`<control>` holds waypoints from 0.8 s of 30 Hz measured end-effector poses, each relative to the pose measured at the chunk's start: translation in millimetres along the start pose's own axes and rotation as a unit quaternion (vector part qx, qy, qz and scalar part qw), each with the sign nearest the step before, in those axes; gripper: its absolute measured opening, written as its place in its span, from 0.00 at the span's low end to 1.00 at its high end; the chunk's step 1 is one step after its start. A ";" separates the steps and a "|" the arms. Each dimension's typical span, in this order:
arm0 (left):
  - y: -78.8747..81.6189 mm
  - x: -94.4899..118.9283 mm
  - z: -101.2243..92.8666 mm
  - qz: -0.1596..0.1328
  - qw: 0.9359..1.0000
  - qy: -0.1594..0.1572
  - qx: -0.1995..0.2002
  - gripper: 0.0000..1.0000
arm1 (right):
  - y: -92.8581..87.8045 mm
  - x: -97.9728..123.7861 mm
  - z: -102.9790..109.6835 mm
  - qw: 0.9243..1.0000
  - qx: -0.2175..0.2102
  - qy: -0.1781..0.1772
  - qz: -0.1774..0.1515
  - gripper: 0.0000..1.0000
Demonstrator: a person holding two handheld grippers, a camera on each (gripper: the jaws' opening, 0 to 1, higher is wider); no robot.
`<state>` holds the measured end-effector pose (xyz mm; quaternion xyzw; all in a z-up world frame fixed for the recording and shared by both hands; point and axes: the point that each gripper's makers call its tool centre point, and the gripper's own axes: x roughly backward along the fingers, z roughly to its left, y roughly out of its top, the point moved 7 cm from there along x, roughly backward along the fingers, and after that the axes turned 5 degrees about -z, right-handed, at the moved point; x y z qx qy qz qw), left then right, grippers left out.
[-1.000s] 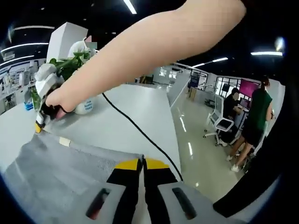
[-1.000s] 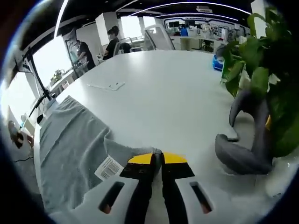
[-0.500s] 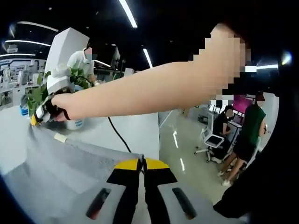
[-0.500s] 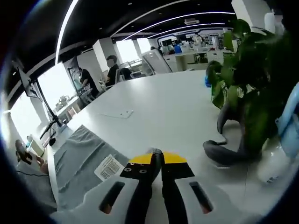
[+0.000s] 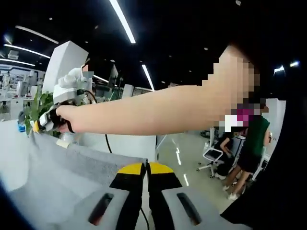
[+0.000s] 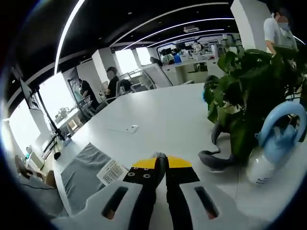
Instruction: Fold the towel on the table until its edges align and the towel forms a compact rectangular stack.
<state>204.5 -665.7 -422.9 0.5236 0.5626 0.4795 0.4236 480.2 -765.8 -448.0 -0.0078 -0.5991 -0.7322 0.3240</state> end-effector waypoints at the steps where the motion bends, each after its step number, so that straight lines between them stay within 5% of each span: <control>1: 1.5 0.6 -1.3 0.000 1.000 -0.001 -0.004 0.02 | 2.3 2.0 2.2 1.000 0.001 0.001 -0.002 0.03; 13: 4.0 5.8 -4.5 0.006 0.999 0.038 -0.028 0.02 | 10.2 -5.4 12.8 1.000 -0.012 -0.013 0.004 0.02; 20: 17.9 30.1 2.9 0.003 0.998 0.052 -0.041 0.02 | 18.4 -11.8 26.2 1.000 -0.009 -0.008 0.007 0.02; 24: 7.4 45.2 2.9 0.022 0.997 0.063 -0.046 0.02 | 20.5 -16.2 36.0 1.000 -0.003 0.003 0.005 0.02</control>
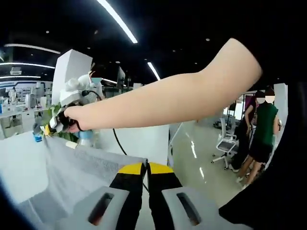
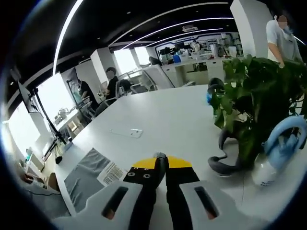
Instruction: Fold the towel on the table until its edges align and the towel forms a compact rectangular stack.
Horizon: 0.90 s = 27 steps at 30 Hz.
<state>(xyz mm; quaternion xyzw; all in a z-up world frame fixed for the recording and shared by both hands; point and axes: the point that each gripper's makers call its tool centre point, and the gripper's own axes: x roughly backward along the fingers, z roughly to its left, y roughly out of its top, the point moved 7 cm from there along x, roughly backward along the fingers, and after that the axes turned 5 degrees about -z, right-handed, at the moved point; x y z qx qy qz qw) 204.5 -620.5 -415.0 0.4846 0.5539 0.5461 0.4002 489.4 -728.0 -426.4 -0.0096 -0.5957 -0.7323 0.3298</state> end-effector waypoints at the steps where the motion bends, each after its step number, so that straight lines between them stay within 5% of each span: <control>1: -2.0 3.8 0.4 0.000 1.000 0.003 0.001 0.02 | -0.6 -1.4 2.8 1.000 0.000 0.004 -0.001 0.02; 10: -7.9 32.8 3.6 0.009 1.000 0.028 0.000 0.02 | -8.7 -15.7 19.9 0.999 -0.014 0.026 0.019 0.02; 17: -8.6 53.8 4.6 -0.014 0.998 0.043 0.038 0.02 | -6.0 -15.0 39.7 0.999 -0.014 0.029 0.023 0.02; 23: -2.3 74.2 2.8 -0.007 0.999 0.044 0.030 0.02 | -0.8 -7.4 55.9 0.999 0.000 0.024 0.037 0.02; 27: 7.4 91.1 6.7 -0.032 0.997 0.051 0.052 0.02 | 9.2 -6.2 68.1 0.999 -0.015 0.032 0.021 0.02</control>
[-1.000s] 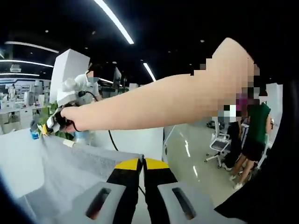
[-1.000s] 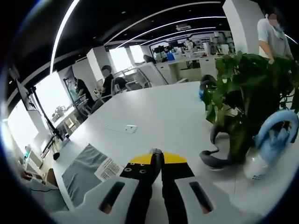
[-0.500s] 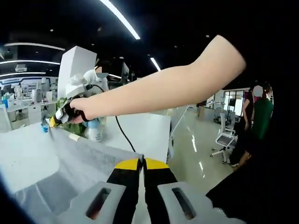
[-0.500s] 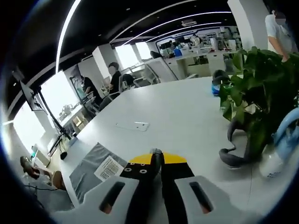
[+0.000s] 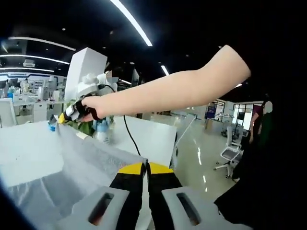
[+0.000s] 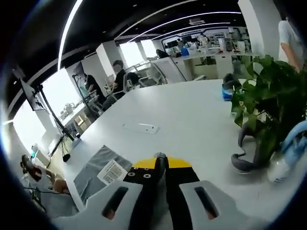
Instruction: Fold the towel on the table until its edges align and the towel forms a compact rectangular stack.
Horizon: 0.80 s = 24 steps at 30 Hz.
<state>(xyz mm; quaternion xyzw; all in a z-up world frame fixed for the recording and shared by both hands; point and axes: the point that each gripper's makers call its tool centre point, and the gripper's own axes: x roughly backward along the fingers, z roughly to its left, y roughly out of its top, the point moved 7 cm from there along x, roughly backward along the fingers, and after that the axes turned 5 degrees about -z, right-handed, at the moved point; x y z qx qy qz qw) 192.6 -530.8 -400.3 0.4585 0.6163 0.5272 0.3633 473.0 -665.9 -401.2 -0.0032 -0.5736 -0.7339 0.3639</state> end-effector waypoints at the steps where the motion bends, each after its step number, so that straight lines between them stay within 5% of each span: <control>1: 1.6 3.7 0.5 -0.001 1.000 0.001 0.002 0.02 | 4.0 -1.3 5.5 1.000 -0.020 0.005 -0.005 0.02; 11: 16.9 50.8 9.9 -0.007 1.000 0.021 -0.009 0.02 | 14.7 -10.6 37.8 1.000 -0.013 0.009 -0.015 0.02; 24: 16.6 97.5 22.0 -0.011 0.999 0.031 0.007 0.02 | 16.9 -32.5 74.0 0.999 -0.020 0.023 -0.019 0.02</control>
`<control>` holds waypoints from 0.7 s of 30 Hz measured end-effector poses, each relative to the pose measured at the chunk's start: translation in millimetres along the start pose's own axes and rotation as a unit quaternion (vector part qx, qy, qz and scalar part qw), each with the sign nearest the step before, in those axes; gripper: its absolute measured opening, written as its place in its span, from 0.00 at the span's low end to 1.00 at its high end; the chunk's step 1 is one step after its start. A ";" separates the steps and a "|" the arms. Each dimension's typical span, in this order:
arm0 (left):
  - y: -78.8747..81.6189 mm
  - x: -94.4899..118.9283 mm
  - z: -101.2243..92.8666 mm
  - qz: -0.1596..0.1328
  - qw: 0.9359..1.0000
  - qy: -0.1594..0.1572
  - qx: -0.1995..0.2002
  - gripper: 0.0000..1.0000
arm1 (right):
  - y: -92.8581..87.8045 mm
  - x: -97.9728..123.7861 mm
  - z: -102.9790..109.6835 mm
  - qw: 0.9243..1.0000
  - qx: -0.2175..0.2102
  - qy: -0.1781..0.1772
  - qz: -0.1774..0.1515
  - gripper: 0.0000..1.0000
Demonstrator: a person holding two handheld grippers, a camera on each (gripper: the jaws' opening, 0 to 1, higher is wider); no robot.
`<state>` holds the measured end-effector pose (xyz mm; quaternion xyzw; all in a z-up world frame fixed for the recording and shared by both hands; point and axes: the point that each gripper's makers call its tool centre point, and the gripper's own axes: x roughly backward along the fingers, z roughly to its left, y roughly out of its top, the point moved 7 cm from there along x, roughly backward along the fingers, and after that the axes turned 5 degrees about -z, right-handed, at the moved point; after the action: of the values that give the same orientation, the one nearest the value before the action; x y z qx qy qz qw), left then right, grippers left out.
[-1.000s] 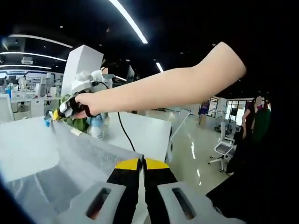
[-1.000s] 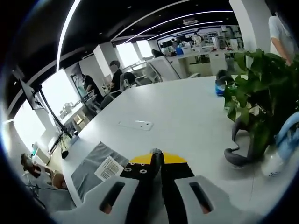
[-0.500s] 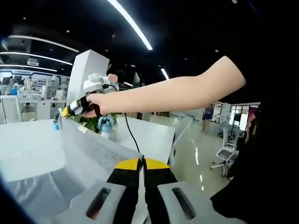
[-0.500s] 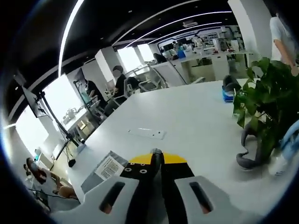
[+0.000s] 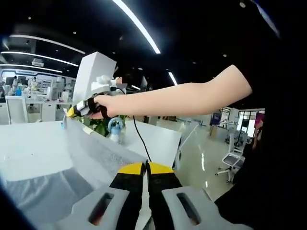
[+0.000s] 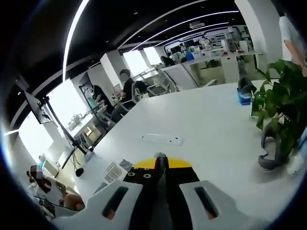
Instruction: Fold the towel on the table until its edges align and the towel forms a compact rectangular stack.
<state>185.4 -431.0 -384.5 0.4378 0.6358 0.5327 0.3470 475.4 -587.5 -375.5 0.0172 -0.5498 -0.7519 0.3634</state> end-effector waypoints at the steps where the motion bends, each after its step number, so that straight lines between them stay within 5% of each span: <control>1: 0.5 2.6 1.0 -0.002 1.000 0.001 0.003 0.02 | 0.4 -1.2 1.2 1.000 -0.001 0.001 0.000 0.02; 21: 12.7 34.6 18.4 -0.020 1.000 0.014 0.008 0.02 | 10.8 -27.3 9.3 1.000 -0.004 -0.002 0.012 0.02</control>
<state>191.4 -391.4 -374.7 0.4202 0.6536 0.5266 0.3447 497.2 -565.9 -372.9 0.0075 -0.5477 -0.7498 0.3712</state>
